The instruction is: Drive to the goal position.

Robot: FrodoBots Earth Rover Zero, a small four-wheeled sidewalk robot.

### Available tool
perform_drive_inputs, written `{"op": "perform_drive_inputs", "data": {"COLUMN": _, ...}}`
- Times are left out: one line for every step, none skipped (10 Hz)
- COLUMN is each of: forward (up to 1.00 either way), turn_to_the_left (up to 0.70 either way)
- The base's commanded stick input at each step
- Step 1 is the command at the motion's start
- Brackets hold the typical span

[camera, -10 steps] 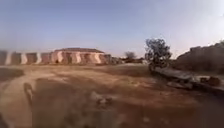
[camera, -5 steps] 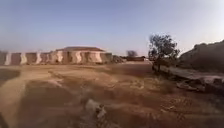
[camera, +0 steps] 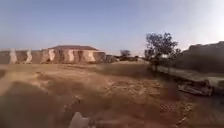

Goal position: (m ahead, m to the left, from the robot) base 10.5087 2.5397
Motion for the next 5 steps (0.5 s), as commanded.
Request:
{"op": "perform_drive_inputs", "data": {"forward": 0.67, "turn_to_the_left": 0.00}}
{"op": "perform_drive_inputs", "data": {"forward": 0.67, "turn_to_the_left": 0.00}}
{"op": "perform_drive_inputs", "data": {"forward": 0.67, "turn_to_the_left": 0.00}}
{"op": "perform_drive_inputs", "data": {"forward": 0.67, "turn_to_the_left": 0.00}}
{"op": "perform_drive_inputs", "data": {"forward": 0.67, "turn_to_the_left": 0.00}}
